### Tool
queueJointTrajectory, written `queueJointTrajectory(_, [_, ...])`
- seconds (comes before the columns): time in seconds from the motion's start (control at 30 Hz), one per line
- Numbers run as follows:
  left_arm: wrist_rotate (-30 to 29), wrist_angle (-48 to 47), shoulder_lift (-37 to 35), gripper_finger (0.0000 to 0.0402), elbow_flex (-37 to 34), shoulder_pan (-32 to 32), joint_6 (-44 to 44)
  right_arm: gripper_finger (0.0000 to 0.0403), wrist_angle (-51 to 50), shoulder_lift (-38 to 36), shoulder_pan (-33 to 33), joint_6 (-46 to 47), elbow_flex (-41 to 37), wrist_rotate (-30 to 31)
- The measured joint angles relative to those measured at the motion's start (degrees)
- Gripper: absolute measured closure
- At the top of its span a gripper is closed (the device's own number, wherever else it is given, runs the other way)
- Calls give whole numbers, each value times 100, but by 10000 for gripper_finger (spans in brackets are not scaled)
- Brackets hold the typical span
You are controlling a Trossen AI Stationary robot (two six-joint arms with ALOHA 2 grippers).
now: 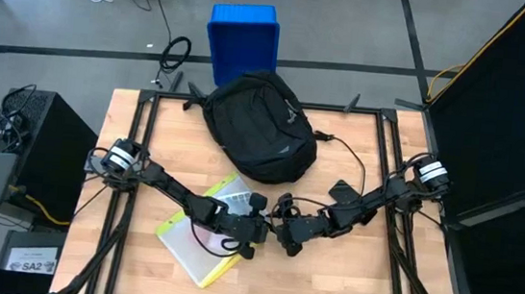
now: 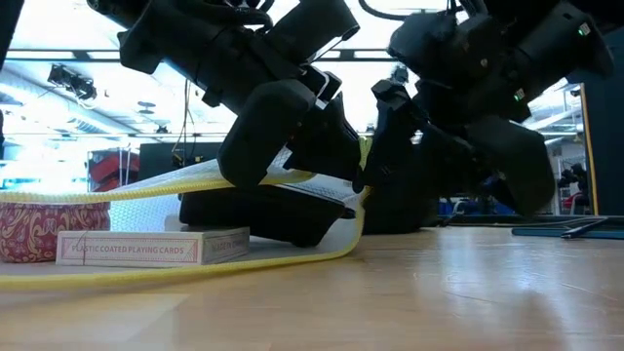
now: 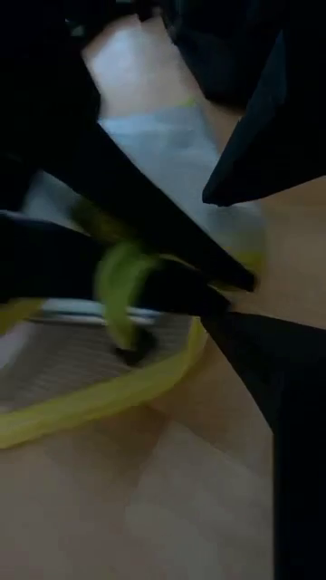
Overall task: Unpack backpack
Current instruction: Close the yellow zip bag
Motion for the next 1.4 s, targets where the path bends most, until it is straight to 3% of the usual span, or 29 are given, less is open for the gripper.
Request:
queueJointTrajectory(0.13, [-6,-1,0,402,0,0,0,253,41,2,-13,-82,0,-42])
queueJointTrajectory(0.4, [-70,-11,-2,400,0,2,-26,369,-106,4,-11,-28,0,-45])
queueJointTrajectory(0.5, [-64,-7,-2,400,0,2,-26,390,-244,4,-11,-23,0,-42])
queueJointTrajectory(0.87, [-75,-9,0,401,0,4,35,388,-523,2,28,395,17,30])
queueJointTrajectory(1.23, [-75,3,0,401,0,-4,28,282,-675,2,55,0,0,-27])
queueJointTrajectory(1.4, [-84,33,0,401,0,-4,20,262,-561,2,55,-220,-4,189])
